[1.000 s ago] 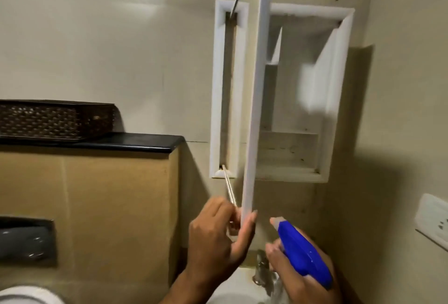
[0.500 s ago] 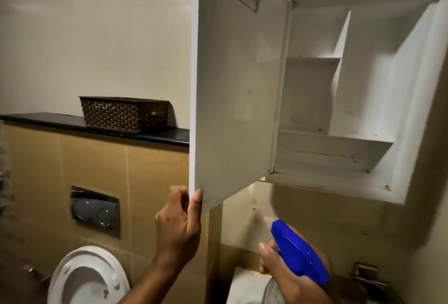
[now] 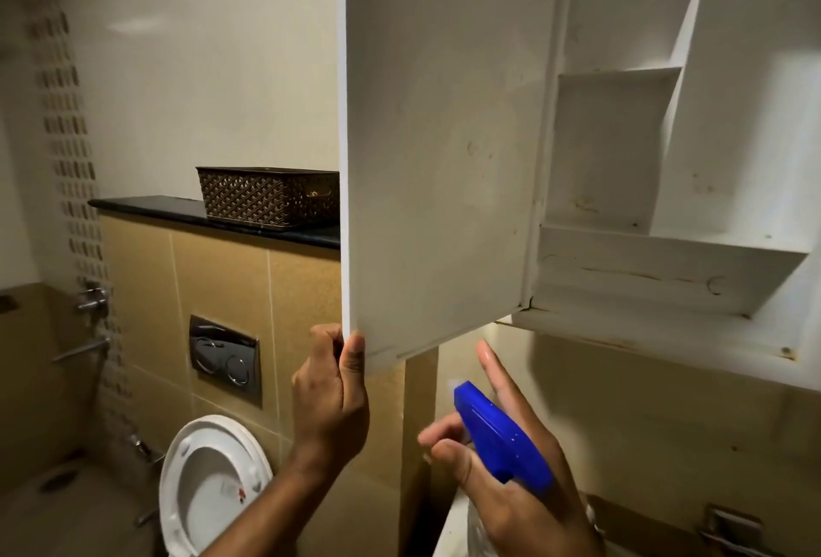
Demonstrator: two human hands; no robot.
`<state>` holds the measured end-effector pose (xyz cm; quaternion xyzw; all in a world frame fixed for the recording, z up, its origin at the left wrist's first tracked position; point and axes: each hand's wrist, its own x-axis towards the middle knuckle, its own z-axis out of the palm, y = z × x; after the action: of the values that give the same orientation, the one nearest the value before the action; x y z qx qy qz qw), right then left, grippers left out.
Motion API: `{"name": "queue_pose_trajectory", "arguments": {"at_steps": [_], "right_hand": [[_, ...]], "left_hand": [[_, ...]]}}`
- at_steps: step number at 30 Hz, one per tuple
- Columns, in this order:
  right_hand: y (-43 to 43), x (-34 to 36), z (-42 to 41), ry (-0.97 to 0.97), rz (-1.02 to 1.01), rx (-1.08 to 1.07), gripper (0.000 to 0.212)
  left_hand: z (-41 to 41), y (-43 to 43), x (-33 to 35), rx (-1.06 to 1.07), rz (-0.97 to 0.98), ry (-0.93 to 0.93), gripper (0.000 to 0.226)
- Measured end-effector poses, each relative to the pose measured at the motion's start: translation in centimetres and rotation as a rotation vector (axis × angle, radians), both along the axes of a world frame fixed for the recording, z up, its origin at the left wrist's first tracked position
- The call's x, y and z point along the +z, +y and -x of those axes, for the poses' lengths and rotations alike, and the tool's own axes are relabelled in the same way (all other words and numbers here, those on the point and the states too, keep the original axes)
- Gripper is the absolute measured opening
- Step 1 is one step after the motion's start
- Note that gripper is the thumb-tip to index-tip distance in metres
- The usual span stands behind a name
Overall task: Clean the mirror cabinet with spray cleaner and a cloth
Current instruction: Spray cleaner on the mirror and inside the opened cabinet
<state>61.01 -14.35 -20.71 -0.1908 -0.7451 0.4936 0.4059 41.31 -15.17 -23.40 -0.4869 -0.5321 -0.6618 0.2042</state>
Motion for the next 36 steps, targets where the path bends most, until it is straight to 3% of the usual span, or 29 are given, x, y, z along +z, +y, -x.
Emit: {"name": "queue_pose_trajectory", "arguments": {"at_steps": [6,11,12,15,18,20,24,28,32,36], "right_hand": [[0.1,-0.8,-1.1,0.125,0.018,-0.109,0.094],[2.5,-1.0,-2.4,0.169,0.206,0.034,0.110],[2.9,-1.1,-2.7,0.175,0.243,0.058,0.106],[2.9,-1.9,-3.9,0.164,0.114,-0.118,0.092],[2.9,-2.4,-4.9,0.256,0.118,-0.159,0.114],[3.7,-2.6,-5.0,0.260,0.067,-0.181,0.116],[4.6,-3.1,-6.1,0.274,0.042,-0.312,0.105],[5.1,-3.5,-7.0,0.309,0.096,-0.430,0.073],[5.7,-2.7,-7.4,0.282,0.072,-0.379,0.071],[5.8,-2.5,-7.4,0.298,0.239,-0.390,0.052]], "left_hand": [[0.0,0.6,-0.4,0.060,-0.025,-0.009,0.037],[-0.4,0.8,-0.5,0.068,-0.042,-0.030,0.043],[-0.4,0.9,-0.6,0.073,-0.046,-0.035,0.043],[-0.5,1.0,-0.7,0.090,-0.053,-0.049,0.041],[-0.6,0.9,-0.5,0.106,-0.062,-0.057,0.042],[-0.7,0.8,-0.5,0.094,-0.067,-0.051,0.046],[-0.9,0.9,-0.5,0.078,-0.068,-0.054,0.052],[-1.1,0.9,-0.5,0.078,-0.068,-0.058,0.054],[-1.5,0.8,-0.4,0.085,-0.066,-0.069,0.054],[-1.3,0.6,-0.5,0.064,-0.046,-0.072,0.055]]}}
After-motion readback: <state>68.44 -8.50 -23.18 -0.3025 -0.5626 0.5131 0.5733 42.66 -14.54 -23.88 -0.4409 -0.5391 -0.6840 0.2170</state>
